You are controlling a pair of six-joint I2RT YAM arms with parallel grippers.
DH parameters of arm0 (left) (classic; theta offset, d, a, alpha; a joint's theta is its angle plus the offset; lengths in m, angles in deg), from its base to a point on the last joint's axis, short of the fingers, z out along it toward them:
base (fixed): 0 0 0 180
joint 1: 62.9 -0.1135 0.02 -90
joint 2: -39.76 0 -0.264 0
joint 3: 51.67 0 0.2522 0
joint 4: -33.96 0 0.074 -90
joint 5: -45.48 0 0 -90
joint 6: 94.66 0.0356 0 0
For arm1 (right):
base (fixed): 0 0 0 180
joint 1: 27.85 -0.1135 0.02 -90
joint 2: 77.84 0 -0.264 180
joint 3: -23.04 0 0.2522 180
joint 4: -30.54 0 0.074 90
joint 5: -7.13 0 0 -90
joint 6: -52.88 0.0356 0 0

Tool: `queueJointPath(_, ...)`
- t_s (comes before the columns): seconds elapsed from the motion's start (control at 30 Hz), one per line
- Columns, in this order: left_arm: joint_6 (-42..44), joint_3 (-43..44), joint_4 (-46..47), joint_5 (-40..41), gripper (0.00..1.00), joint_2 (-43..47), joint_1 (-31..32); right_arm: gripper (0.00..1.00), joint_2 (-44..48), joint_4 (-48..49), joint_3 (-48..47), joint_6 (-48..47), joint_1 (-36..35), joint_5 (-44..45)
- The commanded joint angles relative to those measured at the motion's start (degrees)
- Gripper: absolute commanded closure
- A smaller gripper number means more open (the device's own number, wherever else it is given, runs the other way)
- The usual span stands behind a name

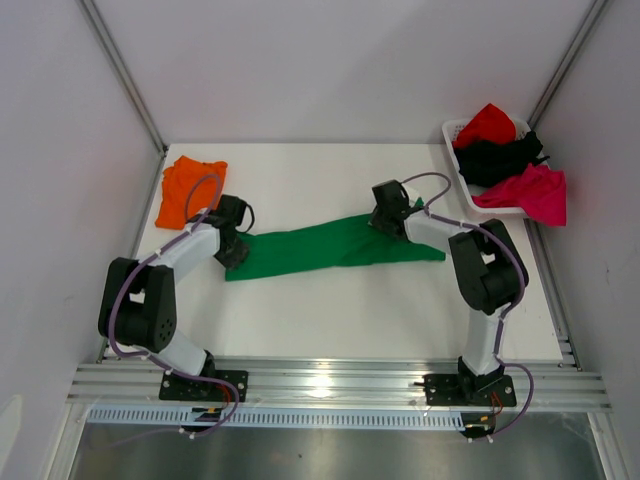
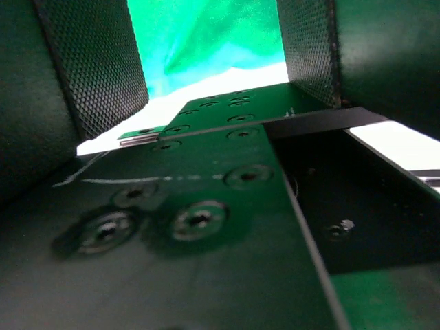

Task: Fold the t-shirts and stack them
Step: Fold the tshirt

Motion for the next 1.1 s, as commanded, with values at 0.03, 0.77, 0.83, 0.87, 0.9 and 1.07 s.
queueJointPath(0.03,0.86,-0.62,0.80,0.23,0.73,0.97,-0.76,0.45,-1.95,1.64,-4.02,-2.38,1.69,2.25)
queueJointPath(0.77,0.15,-2.38,3.43,-1.96,0.75,-1.49,-0.58,0.45,-7.41,7.33,-10.44,-8.00,1.61,-1.96)
queueJointPath(0.83,0.33,-2.55,3.78,-1.88,0.75,-1.49,-0.58,0.45,-7.41,7.79,-11.06,-8.79,1.43,-2.49)
queueJointPath(0.87,0.42,-2.47,3.79,-1.96,0.75,-1.49,-0.58,0.45,-7.41,7.79,-12.02,-9.32,1.34,-2.58)
queueJointPath(0.9,0.42,-2.38,3.70,-1.88,0.75,-1.58,-0.58,0.45,-7.49,7.88,-12.64,-9.76,1.17,-2.49)
queueJointPath(1.07,0.50,-2.55,3.96,-1.88,0.75,-1.49,-0.50,0.45,-7.23,6.82,-15.97,-10.90,0.73,-1.97)
